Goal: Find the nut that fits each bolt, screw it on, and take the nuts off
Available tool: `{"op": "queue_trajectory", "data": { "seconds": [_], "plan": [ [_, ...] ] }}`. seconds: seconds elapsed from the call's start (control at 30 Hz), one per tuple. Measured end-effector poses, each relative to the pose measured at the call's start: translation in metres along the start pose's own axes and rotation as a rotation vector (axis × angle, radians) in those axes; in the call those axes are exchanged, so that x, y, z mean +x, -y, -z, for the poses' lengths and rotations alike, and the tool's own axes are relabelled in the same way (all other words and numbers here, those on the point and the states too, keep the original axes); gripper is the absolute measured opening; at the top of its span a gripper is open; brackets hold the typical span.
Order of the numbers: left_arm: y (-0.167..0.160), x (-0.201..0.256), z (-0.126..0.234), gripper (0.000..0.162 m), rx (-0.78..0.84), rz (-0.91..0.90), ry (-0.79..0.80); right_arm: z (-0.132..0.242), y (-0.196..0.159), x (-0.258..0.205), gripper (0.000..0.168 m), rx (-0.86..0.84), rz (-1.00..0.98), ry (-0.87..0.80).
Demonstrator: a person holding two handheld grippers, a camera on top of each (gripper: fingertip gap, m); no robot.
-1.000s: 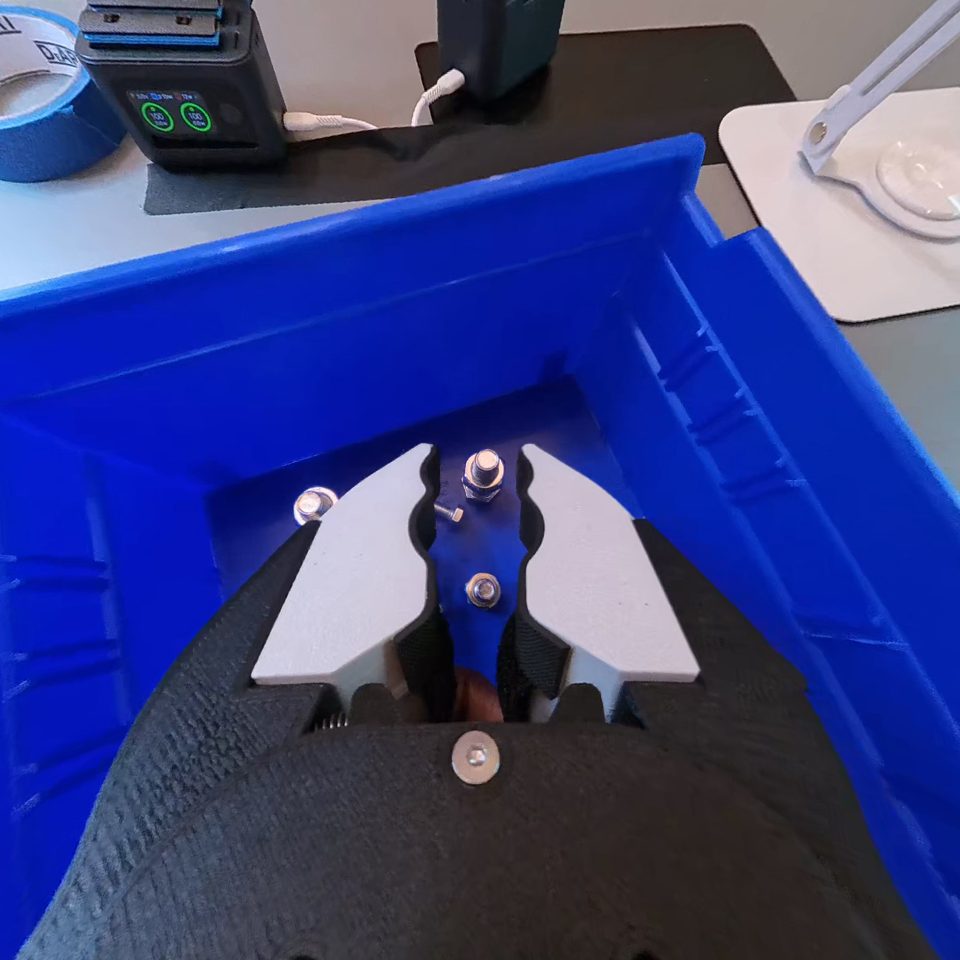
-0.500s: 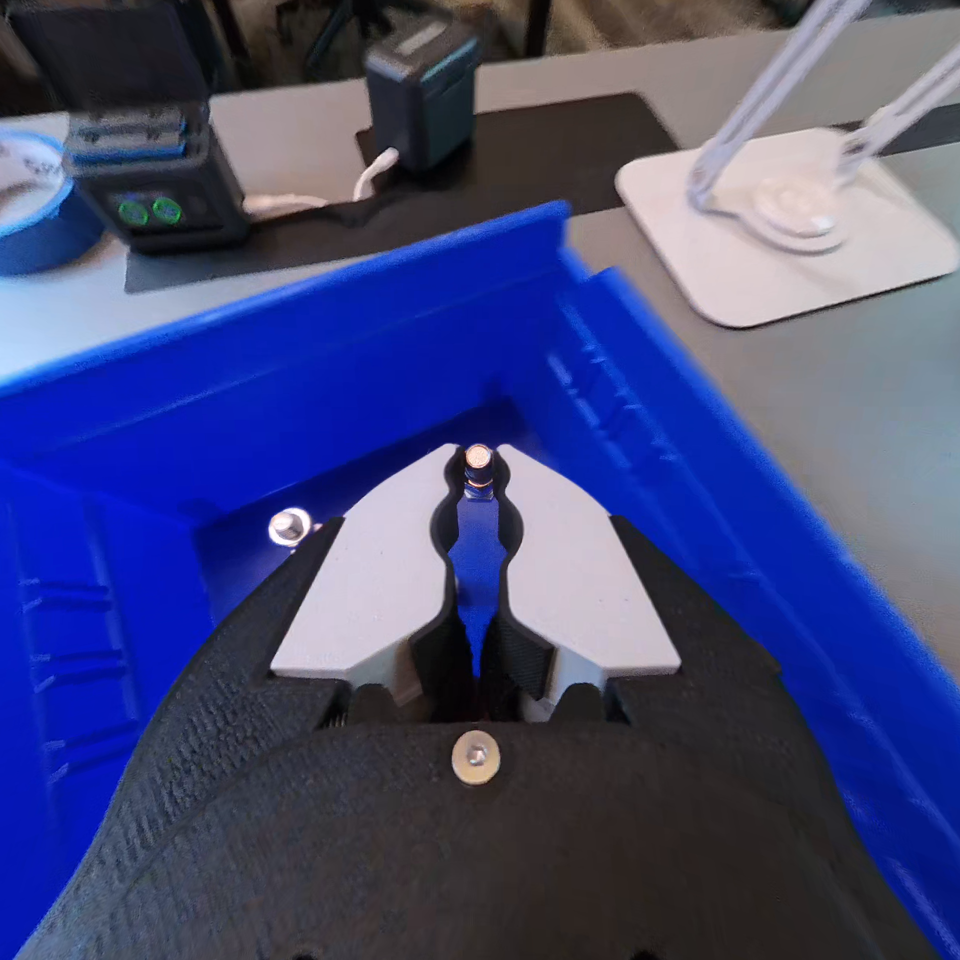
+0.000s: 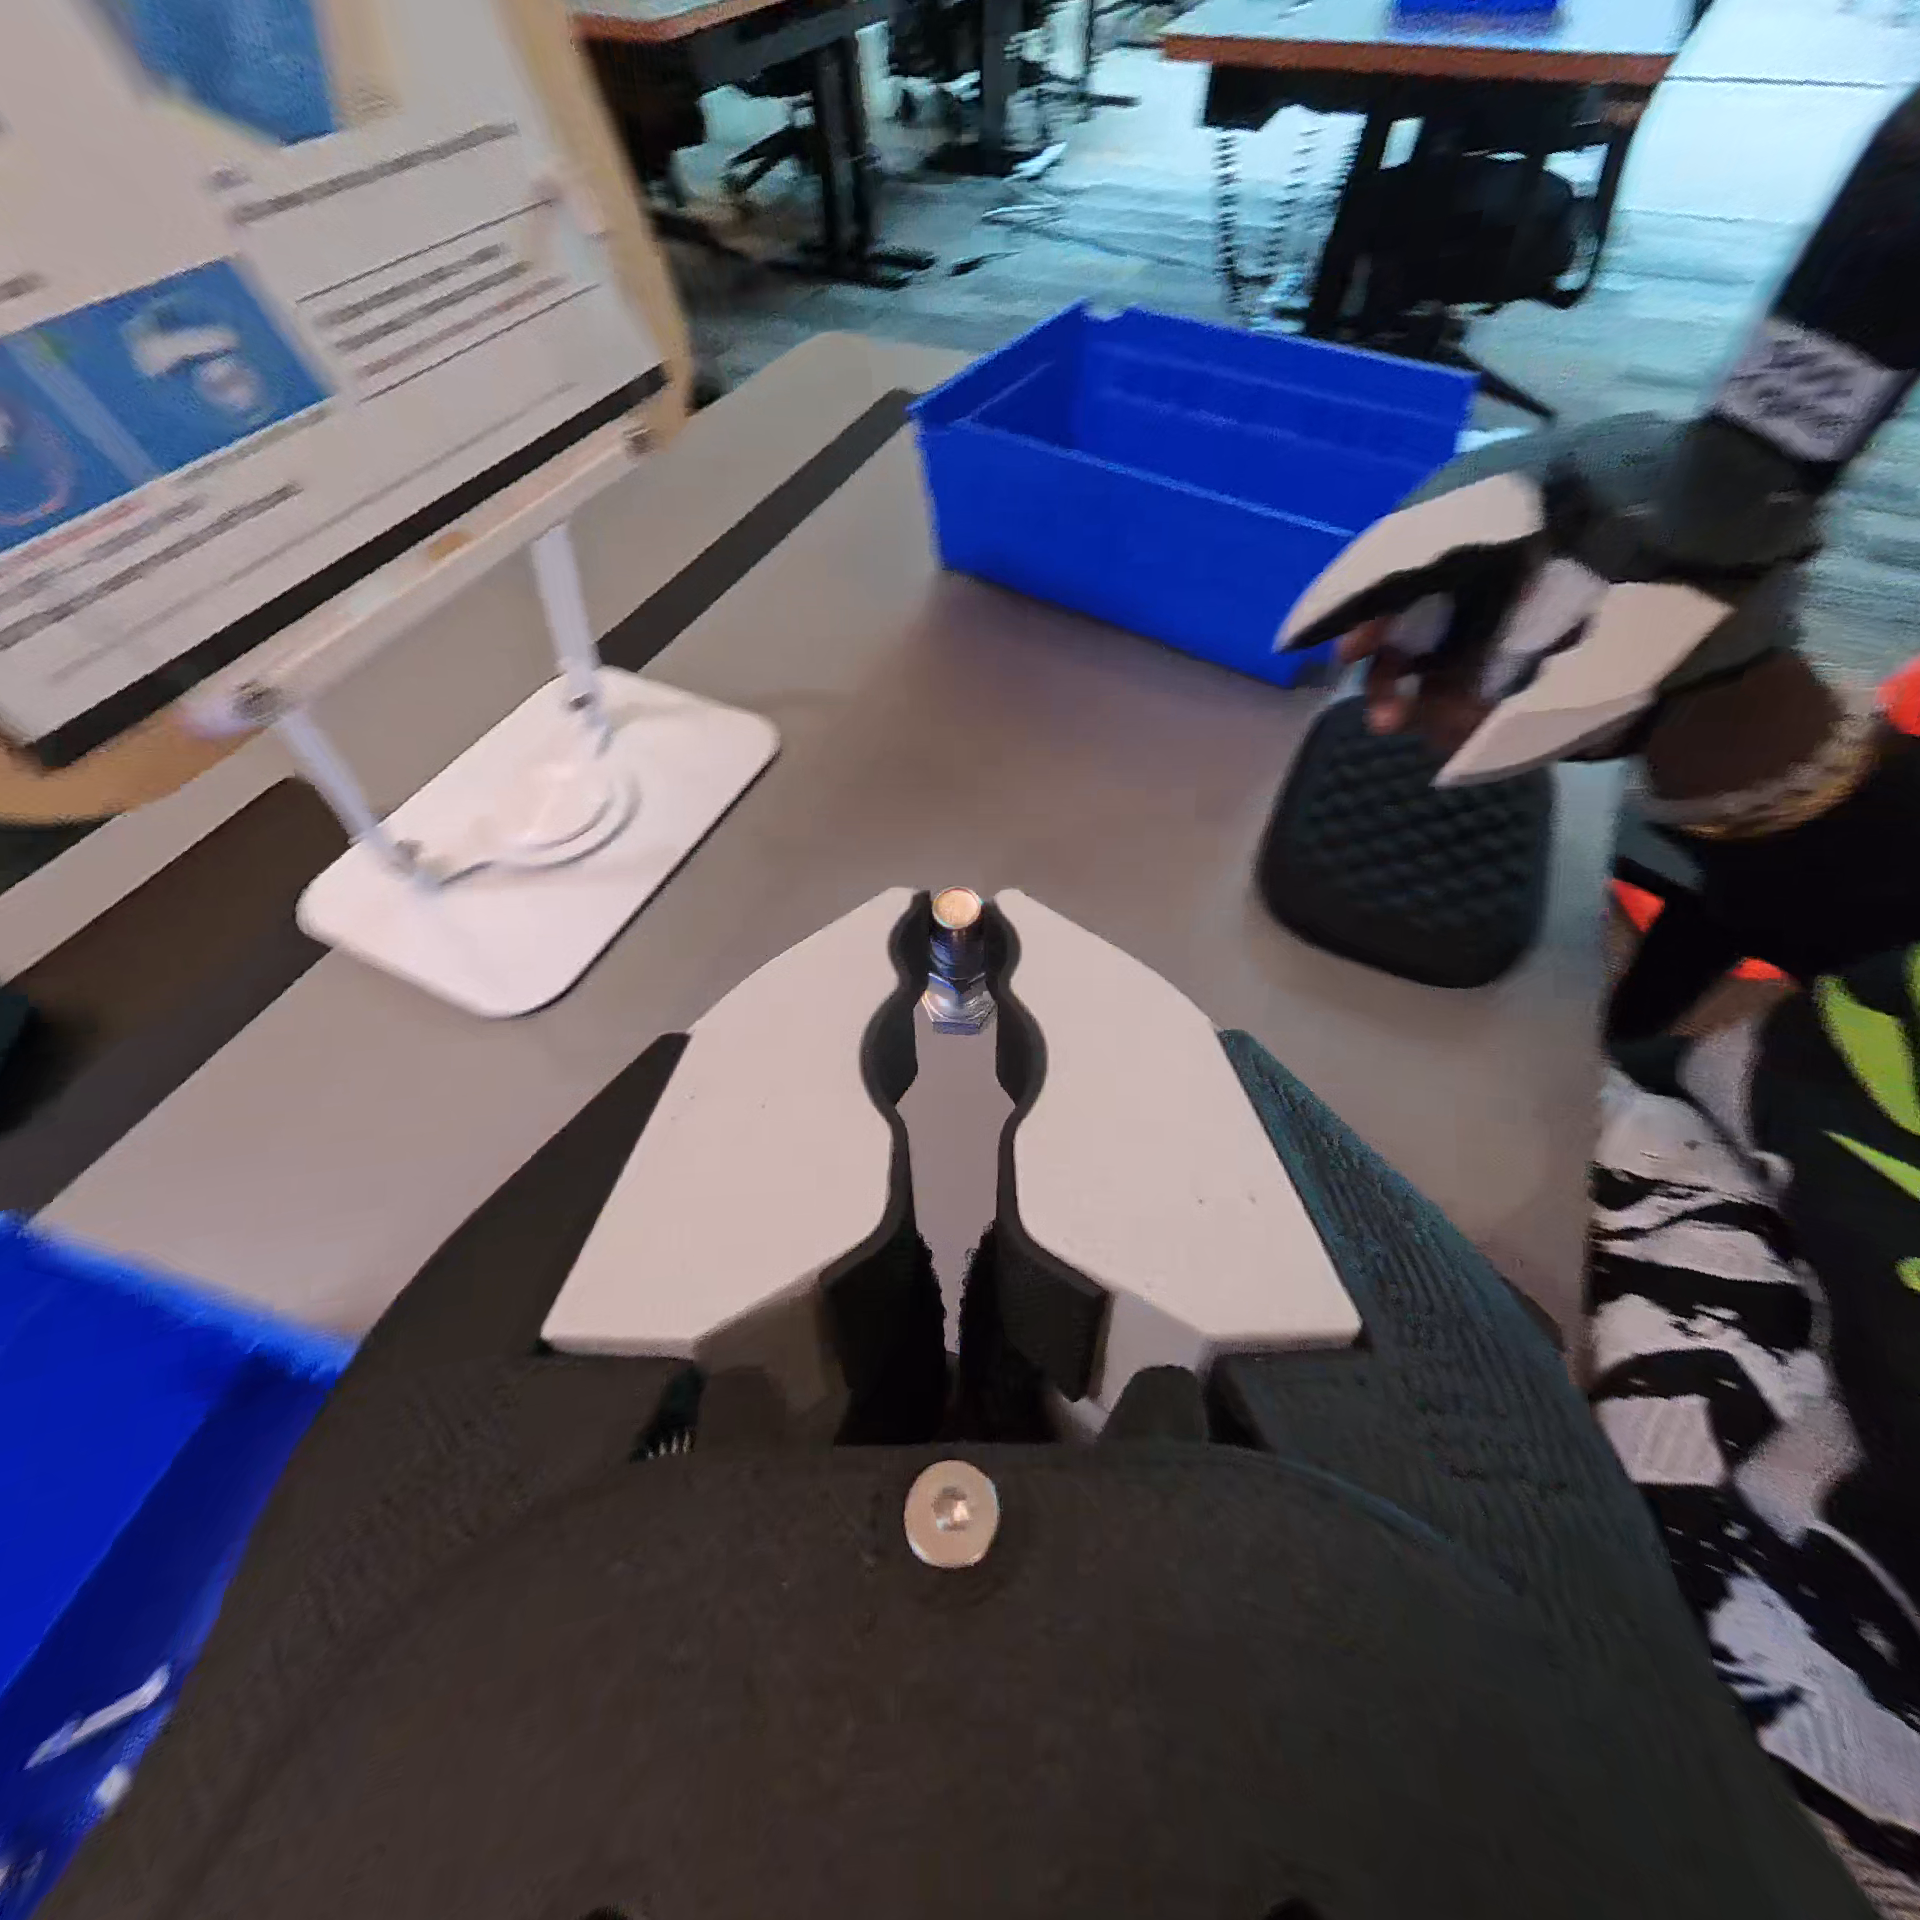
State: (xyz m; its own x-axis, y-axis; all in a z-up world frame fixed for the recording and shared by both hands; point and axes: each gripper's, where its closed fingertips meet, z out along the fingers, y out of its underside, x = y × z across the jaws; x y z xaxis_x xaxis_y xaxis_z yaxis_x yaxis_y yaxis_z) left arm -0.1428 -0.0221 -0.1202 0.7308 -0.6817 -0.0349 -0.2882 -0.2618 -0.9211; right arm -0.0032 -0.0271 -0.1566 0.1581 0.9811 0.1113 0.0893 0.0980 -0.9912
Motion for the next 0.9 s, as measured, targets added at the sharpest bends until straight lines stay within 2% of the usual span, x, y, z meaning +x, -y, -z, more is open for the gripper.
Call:
{"op": "queue_trajectory", "data": {
  "seconds": [0.1,0.23,0.43,0.57,0.63,0.77,0.9],
  "plan": [
    [0.006,0.041,-0.013,0.010,0.019,-0.039,-0.127,-0.018,0.014,-0.017,0.051,0.062,-0.079,0.136],
    [0.003,0.073,-0.028,0.010,0.019,-0.066,-0.220,-0.031,0.018,-0.026,0.042,0.073,-0.109,0.220],
    [-0.003,0.096,-0.044,0.010,0.011,-0.070,-0.310,-0.041,0.007,-0.038,0.040,0.022,-0.092,0.274],
    [-0.006,0.103,-0.050,0.010,-0.004,-0.074,-0.340,-0.043,0.006,-0.043,0.030,0.023,-0.100,0.308],
    [-0.007,0.106,-0.051,0.010,-0.006,-0.074,-0.357,-0.043,0.004,-0.045,0.019,0.019,-0.093,0.317],
    [-0.004,0.107,-0.052,0.012,0.025,-0.076,-0.356,-0.039,0.005,-0.042,0.019,0.031,-0.107,0.327],
    [0.008,0.088,-0.051,0.032,0.196,-0.085,-0.192,-0.027,0.010,-0.021,0.019,0.096,-0.161,0.264]
  ]
}}
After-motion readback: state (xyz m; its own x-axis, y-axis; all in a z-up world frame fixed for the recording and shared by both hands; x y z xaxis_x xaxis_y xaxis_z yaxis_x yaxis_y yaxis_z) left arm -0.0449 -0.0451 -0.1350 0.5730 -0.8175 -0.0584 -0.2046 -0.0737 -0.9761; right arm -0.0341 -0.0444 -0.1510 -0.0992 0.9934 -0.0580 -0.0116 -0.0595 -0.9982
